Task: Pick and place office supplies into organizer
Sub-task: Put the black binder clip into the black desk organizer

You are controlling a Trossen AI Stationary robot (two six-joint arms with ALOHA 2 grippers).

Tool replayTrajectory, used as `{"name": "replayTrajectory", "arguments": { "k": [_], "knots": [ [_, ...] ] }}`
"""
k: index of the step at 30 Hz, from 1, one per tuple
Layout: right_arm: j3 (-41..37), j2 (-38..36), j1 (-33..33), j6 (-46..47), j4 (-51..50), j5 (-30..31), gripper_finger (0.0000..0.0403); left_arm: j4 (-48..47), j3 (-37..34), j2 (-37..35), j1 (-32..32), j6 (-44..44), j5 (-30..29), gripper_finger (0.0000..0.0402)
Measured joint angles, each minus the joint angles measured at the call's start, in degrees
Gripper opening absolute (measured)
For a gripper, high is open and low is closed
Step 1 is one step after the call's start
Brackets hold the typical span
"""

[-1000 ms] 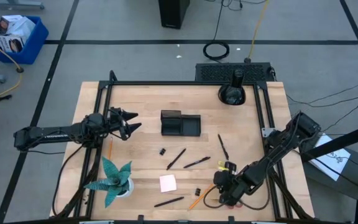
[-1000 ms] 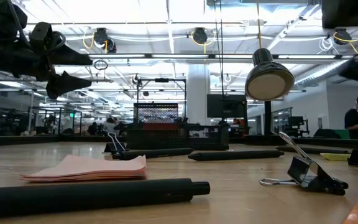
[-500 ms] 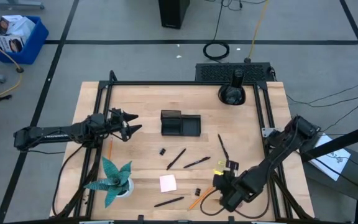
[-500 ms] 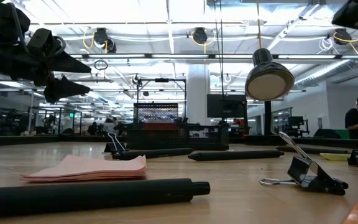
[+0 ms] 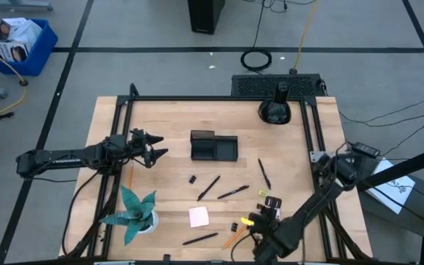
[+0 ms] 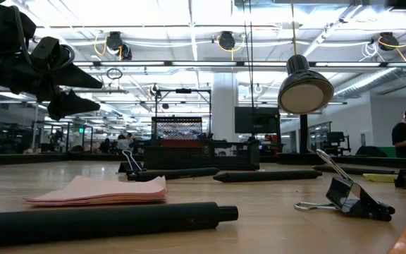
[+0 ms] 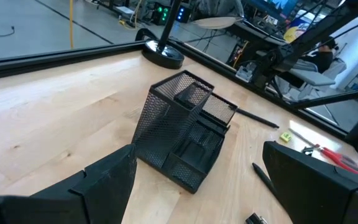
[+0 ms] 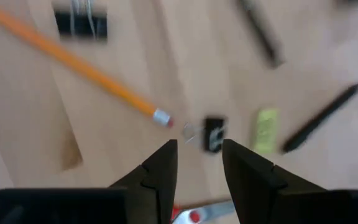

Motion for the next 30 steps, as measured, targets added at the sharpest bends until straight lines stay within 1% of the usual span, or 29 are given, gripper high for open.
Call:
{"name": "replayTrajectory", "arguments": {
  "k": [3, 6, 8, 12, 15, 19, 22, 23, 26, 30],
  "knots": [
    [0.31, 0.03, 2.16, 0.54, 1.92, 7.28, 0.0118, 0.01, 0.01, 0.0, 0.0, 0.2, -0.02, 0.0351],
    [-0.68, 0.13, 3.58, -1.03, 5.22, 9.57, 0.0118, 0.06, 0.0, 0.0, 0.0, 0.63, -0.02, 0.0351],
    [-1.26, 0.04, 3.71, -0.28, 6.29, 9.7, 0.0118, 0.07, 0.01, -0.01, 0.0, 0.78, 0.0, 0.0351],
    [-3.1, 0.06, 2.77, 4.42, 7.68, 8.83, 0.0111, 0.07, 0.02, 0.0, 0.0, 1.06, 0.0, 0.0351],
    [-5.84, 0.04, 2.11, 4.14, 12.03, 8.08, 0.0106, 0.07, 0.02, 0.0, 0.0, 1.24, -0.02, 0.0351],
    [-10.0, 0.07, 1.08, 1.44, 17.34, 7.59, 0.0105, 0.42, 0.0, 0.0, 0.0, 0.5, -0.02, 0.0351],
    [-12.3, 0.09, 0.56, -1.09, 18.04, 2.31, 0.0105, 0.33, 0.02, -0.02, 0.0, -0.06, 0.96, 0.0351],
    [-12.55, 0.15, 0.61, -1.27, 17.65, 1.94, 0.0105, 0.34, 0.02, 0.0, 0.0, -0.24, 1.46, 0.0351],
    [-12.52, -0.24, 1.14, -2.92, 17.5, 2.63, 0.0105, 0.42, 0.01, -0.02, -0.04, -1.5, 1.97, 0.0351],
    [-12.52, -0.31, 1.47, -3.24, 17.1, 5.41, 0.0105, 0.39, 0.01, 0.0, -0.43, -1.46, 2.13, 0.0351]
  ]
}}
